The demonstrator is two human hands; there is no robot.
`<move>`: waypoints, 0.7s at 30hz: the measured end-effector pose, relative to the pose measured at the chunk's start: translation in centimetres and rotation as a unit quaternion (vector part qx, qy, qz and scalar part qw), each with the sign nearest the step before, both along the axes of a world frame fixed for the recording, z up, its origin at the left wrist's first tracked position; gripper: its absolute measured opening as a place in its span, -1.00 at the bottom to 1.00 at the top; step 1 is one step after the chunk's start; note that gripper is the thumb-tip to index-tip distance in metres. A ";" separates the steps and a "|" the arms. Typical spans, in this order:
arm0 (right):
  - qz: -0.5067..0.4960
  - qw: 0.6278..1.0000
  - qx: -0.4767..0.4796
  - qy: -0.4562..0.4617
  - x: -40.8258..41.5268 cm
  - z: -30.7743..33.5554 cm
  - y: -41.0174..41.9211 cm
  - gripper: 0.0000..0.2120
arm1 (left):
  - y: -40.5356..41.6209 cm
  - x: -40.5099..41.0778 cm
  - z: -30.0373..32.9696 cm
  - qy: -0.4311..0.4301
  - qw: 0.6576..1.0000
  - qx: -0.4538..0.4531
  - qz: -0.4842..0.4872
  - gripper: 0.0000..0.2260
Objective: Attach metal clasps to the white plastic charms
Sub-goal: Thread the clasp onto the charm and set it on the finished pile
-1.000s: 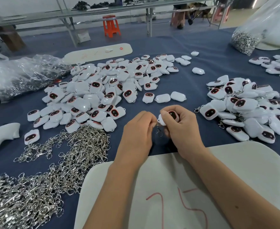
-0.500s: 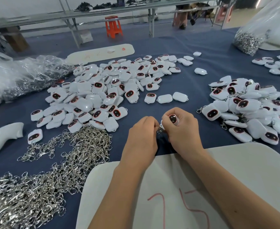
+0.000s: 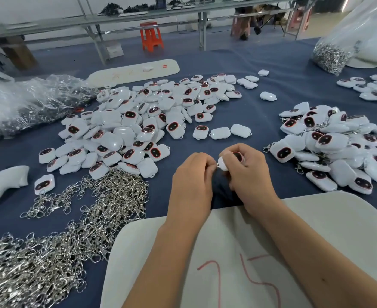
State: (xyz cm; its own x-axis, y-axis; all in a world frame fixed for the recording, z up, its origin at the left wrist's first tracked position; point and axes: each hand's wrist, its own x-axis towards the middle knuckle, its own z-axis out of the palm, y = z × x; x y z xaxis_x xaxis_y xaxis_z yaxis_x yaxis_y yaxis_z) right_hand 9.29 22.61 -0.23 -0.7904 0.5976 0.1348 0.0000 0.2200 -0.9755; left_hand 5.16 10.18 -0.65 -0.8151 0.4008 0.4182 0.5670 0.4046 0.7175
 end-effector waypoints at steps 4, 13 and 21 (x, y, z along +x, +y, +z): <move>0.036 0.987 -0.139 0.071 0.3 0.4 0.0 -0.88 | -0.1 0.0 0.6 0.033 0.996 0.072 -0.047 -0.88; 0.072 0.977 -0.187 0.075 0.2 0.6 0.1 -0.89 | -0.2 -0.1 0.6 -0.037 0.988 0.146 -0.038 -0.75; 0.085 0.980 -0.163 0.076 0.1 0.4 0.1 -0.86 | -0.5 -0.4 0.8 0.001 0.997 0.074 -0.022 -0.88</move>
State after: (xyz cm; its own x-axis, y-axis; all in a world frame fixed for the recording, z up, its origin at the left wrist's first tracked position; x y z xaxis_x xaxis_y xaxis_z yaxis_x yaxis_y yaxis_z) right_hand 9.39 22.68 0.14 -0.8682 0.4893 0.0828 -0.1608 -0.1196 -0.9797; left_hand 4.75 9.66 0.17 -0.7968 0.3709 0.4770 0.5838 0.2692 0.7660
